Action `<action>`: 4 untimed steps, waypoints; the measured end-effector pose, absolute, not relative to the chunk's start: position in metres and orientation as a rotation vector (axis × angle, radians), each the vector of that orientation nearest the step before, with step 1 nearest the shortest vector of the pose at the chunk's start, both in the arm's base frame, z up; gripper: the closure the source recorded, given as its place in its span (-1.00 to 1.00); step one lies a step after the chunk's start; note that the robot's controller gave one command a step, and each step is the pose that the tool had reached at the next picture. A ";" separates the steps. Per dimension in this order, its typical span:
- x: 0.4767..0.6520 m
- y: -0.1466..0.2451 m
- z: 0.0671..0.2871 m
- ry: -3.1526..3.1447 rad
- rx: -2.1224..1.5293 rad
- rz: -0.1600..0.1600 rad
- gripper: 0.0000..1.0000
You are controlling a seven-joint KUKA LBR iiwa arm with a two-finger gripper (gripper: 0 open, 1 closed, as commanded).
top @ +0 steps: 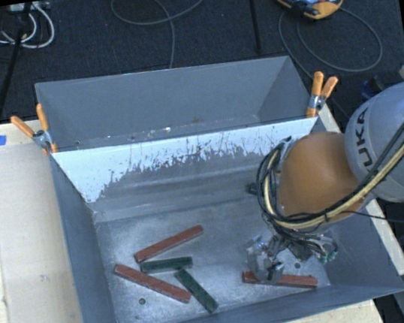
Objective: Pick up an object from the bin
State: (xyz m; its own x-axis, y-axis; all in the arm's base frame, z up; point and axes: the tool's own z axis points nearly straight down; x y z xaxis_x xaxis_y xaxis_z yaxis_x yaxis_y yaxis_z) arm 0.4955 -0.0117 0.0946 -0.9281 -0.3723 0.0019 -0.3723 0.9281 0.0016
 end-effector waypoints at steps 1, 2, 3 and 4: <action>0.496 -0.012 0.095 -3.083 0.595 -0.002 1.00; 0.479 -0.020 0.136 -3.082 0.566 -0.005 1.00; 0.495 0.042 0.127 -3.091 0.554 -0.002 -1.00; 0.495 0.042 0.127 -3.091 0.553 -0.001 -1.00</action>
Offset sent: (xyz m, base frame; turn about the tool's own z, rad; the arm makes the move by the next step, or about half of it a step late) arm -0.0230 -0.0150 0.0702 0.0278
